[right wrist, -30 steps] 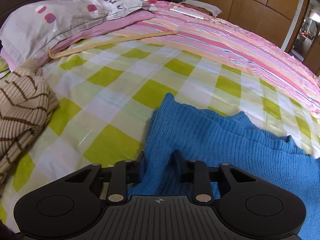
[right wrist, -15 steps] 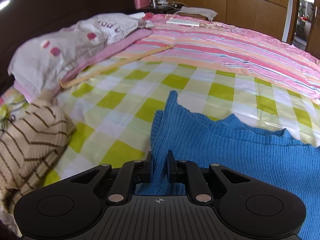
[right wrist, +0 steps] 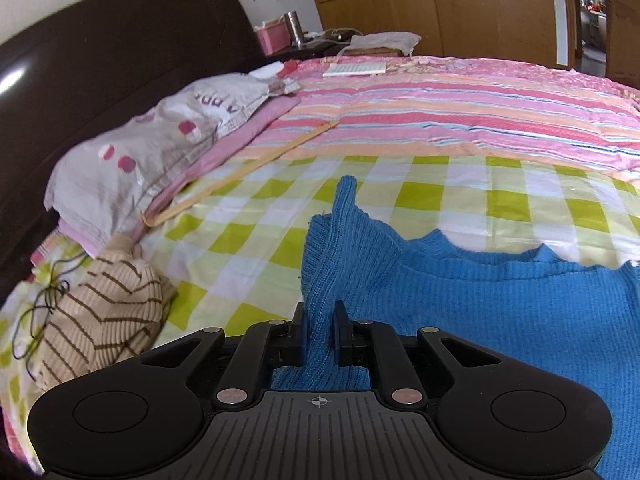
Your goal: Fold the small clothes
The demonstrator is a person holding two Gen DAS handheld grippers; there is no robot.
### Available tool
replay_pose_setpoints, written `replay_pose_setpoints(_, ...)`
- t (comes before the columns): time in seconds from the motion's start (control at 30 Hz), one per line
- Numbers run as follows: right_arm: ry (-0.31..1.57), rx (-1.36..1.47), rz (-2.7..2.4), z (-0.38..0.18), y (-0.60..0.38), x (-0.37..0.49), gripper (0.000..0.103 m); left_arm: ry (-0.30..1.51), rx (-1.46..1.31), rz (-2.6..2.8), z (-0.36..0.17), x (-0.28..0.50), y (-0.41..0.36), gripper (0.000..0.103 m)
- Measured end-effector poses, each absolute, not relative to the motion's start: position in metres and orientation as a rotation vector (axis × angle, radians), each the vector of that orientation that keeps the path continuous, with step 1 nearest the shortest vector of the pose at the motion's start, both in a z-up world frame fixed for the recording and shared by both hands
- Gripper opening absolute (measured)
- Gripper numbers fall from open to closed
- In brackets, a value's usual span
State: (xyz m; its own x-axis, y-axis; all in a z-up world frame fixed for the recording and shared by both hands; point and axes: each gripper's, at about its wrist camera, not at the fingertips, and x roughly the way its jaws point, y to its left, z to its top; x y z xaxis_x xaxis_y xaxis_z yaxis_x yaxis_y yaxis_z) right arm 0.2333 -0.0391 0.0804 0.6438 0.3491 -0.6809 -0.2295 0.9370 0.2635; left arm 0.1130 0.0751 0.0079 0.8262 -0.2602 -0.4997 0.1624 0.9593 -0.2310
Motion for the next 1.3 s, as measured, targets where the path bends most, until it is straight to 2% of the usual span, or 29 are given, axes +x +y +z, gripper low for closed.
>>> replay_pose_setpoints(0.3, 0.761, 0.257, 0.306, 0.096, -0.091, 0.224, 0.011, 0.491, -0.146, -0.31, 0.043, 0.11, 0.037, 0.02)
replay_pose_setpoints(0.87, 0.688, 0.337, 0.259, 0.107, -0.171, 0.208, 0.011, 0.46, -0.058, -0.462, 0.066, 0.106, -0.034, 0.02)
replay_pose_setpoints(1.1, 0.667, 0.349, 0.214, 0.097, -0.217, 0.198, 0.011, 0.484, -0.012, -0.543, 0.058, 0.11, -0.078, 0.02)
replay_pose_setpoints(1.3, 0.73, 0.379, 0.138, 0.055, -0.256, 0.197, 0.011, 0.567, 0.055, -0.587, 0.03, 0.114, -0.12, 0.02)
